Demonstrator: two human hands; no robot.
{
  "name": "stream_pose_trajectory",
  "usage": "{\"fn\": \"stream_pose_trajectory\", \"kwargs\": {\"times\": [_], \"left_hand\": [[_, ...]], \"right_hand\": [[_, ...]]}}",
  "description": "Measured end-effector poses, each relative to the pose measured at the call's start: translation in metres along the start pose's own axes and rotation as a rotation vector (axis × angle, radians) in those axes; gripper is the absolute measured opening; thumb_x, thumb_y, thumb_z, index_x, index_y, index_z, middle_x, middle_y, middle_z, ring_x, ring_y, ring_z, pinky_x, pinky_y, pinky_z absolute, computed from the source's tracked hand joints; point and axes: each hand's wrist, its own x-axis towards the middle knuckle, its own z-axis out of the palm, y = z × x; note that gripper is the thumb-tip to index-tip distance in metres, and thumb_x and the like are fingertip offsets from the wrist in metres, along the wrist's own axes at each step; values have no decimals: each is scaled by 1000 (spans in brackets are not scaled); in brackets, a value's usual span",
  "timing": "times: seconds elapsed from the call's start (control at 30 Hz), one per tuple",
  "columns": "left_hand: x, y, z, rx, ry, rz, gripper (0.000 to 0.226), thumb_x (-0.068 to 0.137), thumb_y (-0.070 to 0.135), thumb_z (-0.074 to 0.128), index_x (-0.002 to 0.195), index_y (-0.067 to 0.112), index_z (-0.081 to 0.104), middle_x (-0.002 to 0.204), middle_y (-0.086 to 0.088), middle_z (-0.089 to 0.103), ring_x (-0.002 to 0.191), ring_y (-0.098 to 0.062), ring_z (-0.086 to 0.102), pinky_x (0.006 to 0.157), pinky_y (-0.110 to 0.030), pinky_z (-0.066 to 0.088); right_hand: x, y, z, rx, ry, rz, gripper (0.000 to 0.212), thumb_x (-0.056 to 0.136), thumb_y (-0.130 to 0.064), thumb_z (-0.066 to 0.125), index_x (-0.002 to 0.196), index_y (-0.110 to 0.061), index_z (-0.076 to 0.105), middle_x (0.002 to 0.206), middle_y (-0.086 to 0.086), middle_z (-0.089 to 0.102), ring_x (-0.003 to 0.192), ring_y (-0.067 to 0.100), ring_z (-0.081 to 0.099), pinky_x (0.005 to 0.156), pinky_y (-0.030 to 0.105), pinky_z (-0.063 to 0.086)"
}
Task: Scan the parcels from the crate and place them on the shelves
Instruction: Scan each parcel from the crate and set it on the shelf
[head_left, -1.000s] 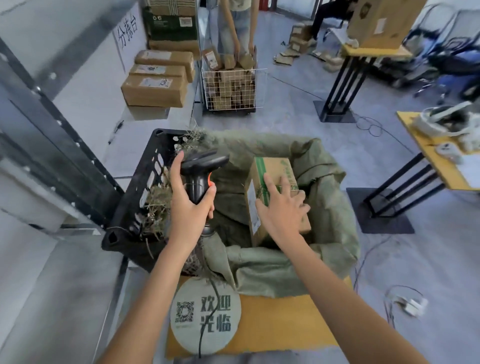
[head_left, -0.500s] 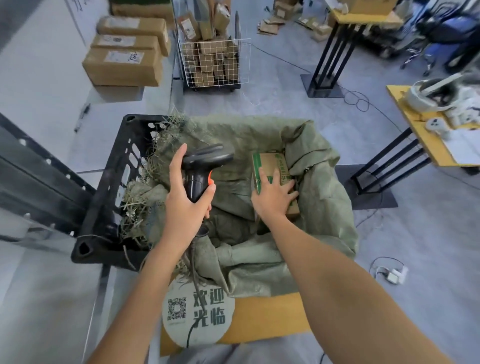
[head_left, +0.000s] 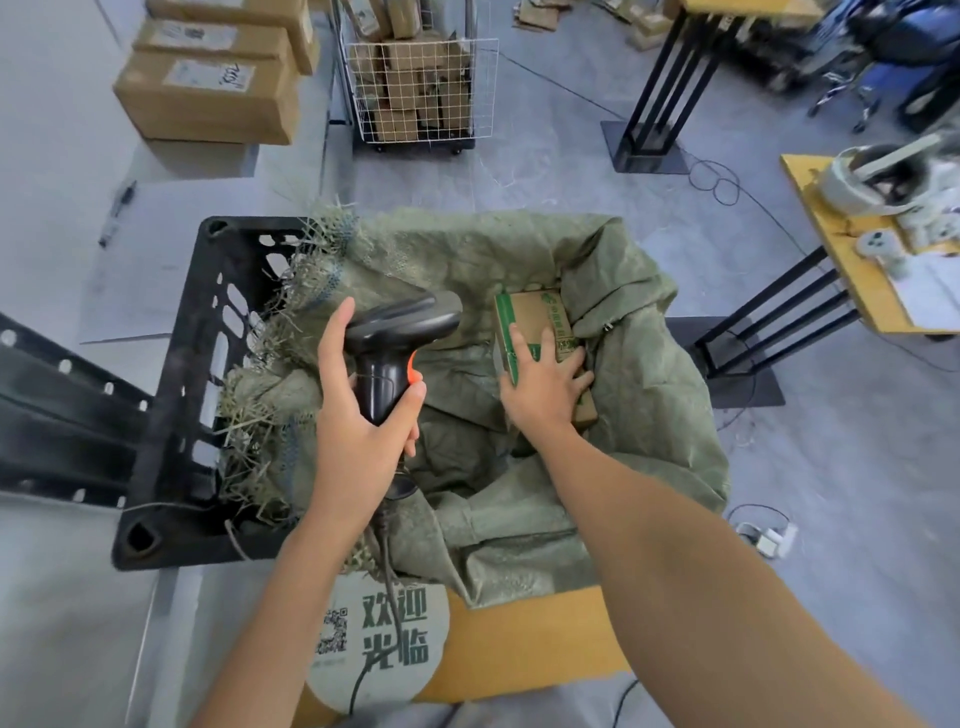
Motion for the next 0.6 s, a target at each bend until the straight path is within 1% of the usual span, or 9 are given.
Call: {"fn": "stream_pose_trajectory", "kwargs": {"times": [0.13,0.23,0.3,0.37,0.43,0.5,0.57,0.6], "left_hand": [[3,1,8,-47,5,-9,89,97,0,65,146,62,25,83,1,68,49,-21,55,52,-31,52],[3,2,10,-67,-4,-29,88,97,0,65,146,62,26,77,0,65,49,-20,54,52,-31,52],[4,2,10,-76,-5,-32,87,98,0,65,146,61,26,75,0,64,49,-21,54,51,-31,52],[4,2,9,-86,-2,-35,87,98,0,64,145,63,27,79,-1,65,50,-20,54,51,-30,51],[4,2,8,-101,0,-40,87,98,-1,64,146,62,27,86,-2,66,51,-20,54,51,-29,52],[4,1,8,-112,-2,-41,87,98,-1,64,146,62,27,88,-2,66,51,-19,54,51,-29,52],[4,0,8,-107,-2,-39,87,98,-1,63,147,60,27,86,-2,66,51,-19,54,51,-29,51],[4,0,8,-100,-4,-41,86,98,-1,63,148,58,26,85,-2,66,50,-20,54,51,-29,52]], "right_hand": [[10,7,-5,-35,-68,-31,71,101,-50,40,157,-45,-4,168,6,0,145,54,7,113,66,15],[6,1,-6,-97,-55,-50,68,104,-50,31,158,-38,-8,168,8,-4,148,51,4,115,67,10],[4,-5,-7,-199,-3,-86,69,104,-54,27,160,-30,-6,168,10,-5,149,50,5,116,66,11],[3,-6,-8,-250,35,-112,72,103,-57,27,161,-25,-2,168,12,-3,148,48,10,116,62,16],[2,-5,-8,-241,66,-120,74,102,-58,29,161,-23,1,167,14,4,148,42,16,115,57,22],[2,-7,-8,-215,106,-139,74,102,-58,29,161,-21,3,166,15,10,148,37,20,114,54,25],[7,-9,-10,-197,128,-192,74,102,-57,30,161,-20,4,166,15,11,150,35,18,117,54,20],[12,-9,-11,-187,122,-222,74,103,-56,31,161,-19,4,167,14,9,152,34,13,119,55,15]]}}
